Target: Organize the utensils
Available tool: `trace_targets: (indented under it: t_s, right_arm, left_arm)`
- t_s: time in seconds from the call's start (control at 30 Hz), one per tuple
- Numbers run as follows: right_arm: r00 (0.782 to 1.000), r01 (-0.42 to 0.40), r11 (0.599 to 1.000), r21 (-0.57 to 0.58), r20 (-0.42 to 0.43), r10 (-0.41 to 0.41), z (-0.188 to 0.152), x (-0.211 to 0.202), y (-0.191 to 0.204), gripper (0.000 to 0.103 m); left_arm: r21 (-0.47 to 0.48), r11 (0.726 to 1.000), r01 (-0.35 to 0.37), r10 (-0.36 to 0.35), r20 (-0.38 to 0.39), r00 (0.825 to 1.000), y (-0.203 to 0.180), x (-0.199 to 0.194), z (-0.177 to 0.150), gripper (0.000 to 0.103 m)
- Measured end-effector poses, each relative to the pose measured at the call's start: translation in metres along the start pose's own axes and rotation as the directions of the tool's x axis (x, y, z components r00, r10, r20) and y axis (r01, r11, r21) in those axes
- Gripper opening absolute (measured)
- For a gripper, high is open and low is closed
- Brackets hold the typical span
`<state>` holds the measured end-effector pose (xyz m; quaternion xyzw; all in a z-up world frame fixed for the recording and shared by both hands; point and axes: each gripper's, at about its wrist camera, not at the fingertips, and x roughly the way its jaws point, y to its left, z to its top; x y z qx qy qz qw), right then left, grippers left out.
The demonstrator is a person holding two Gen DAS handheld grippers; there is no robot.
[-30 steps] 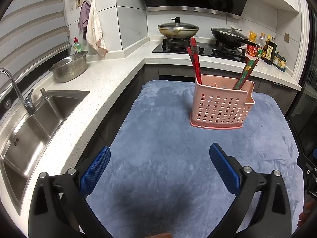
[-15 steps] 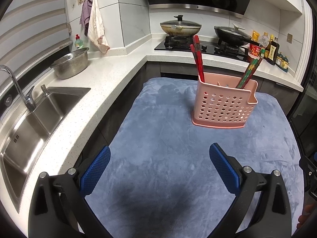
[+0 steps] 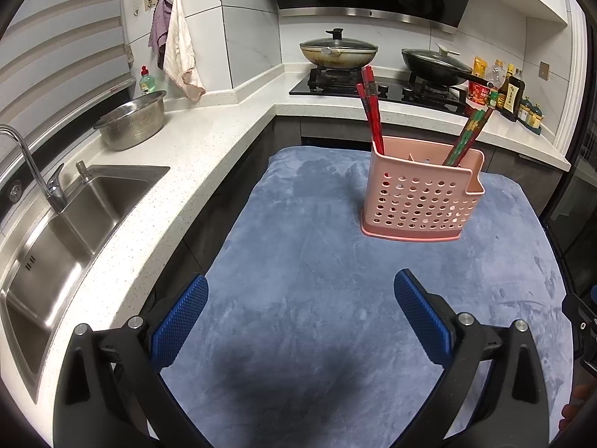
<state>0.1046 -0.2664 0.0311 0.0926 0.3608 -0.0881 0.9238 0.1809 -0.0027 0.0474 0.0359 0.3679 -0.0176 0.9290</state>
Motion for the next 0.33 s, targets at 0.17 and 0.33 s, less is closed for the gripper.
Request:
trace_targets:
  t_s: [0.17,0.33]
  right_arm:
    - [1.000,0.000,1.000,0.001,-0.001,0.000,-0.0003,0.0001,-0.0001,0.096]
    - [1.000,-0.002,1.000,-0.002,-0.003,0.002,-0.0015,0.0015,0.0010,0.096]
  left_arm:
    - [0.008,1.000,0.001,-0.001,0.005,1.000,-0.0021,-0.0012,0.0000,0.095]
    - [0.012,1.000,0.019,-0.020,0.008,1.000,-0.0044,-0.0022,-0.0003,0.095]
